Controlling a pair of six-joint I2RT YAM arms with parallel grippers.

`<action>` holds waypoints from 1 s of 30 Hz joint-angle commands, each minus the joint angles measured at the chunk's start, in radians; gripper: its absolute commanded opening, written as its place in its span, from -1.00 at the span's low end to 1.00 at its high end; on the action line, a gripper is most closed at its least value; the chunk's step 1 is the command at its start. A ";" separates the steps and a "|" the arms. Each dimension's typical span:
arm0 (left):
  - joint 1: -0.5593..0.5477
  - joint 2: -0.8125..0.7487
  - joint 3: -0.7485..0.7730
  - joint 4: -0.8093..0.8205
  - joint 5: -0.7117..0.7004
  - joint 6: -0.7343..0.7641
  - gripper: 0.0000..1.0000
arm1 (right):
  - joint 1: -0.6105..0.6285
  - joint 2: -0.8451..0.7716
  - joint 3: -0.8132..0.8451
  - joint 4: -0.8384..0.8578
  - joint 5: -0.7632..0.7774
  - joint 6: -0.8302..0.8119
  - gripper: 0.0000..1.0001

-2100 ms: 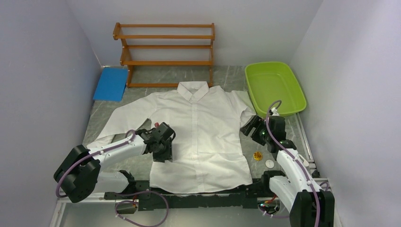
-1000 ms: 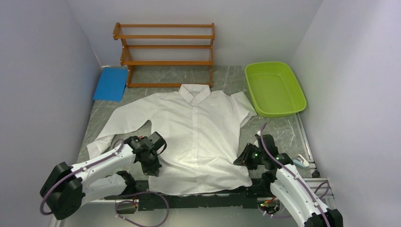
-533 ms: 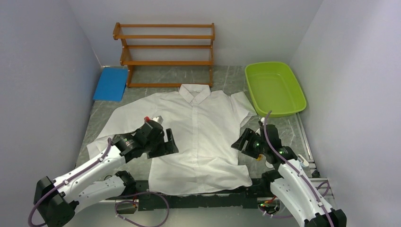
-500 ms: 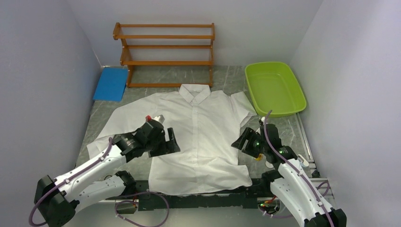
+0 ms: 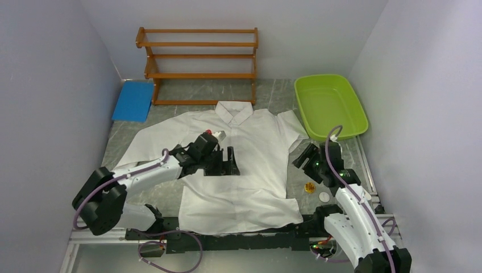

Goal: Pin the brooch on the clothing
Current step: Pick up the brooch from the center of the board.

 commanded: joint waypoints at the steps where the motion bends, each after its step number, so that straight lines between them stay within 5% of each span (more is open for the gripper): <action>1: -0.008 0.060 0.065 0.141 0.063 0.037 0.84 | -0.056 -0.035 0.026 -0.078 0.139 0.080 0.50; 11: -0.042 0.241 0.201 0.278 0.192 0.051 0.82 | -0.093 -0.161 -0.018 -0.286 0.334 0.349 0.29; 18: -0.120 0.481 0.436 0.321 0.294 0.065 0.78 | -0.093 -0.340 -0.083 -0.355 0.331 0.455 0.20; 30: -0.226 0.811 0.704 0.451 0.465 -0.042 0.62 | -0.093 -0.355 -0.112 -0.356 0.334 0.535 0.13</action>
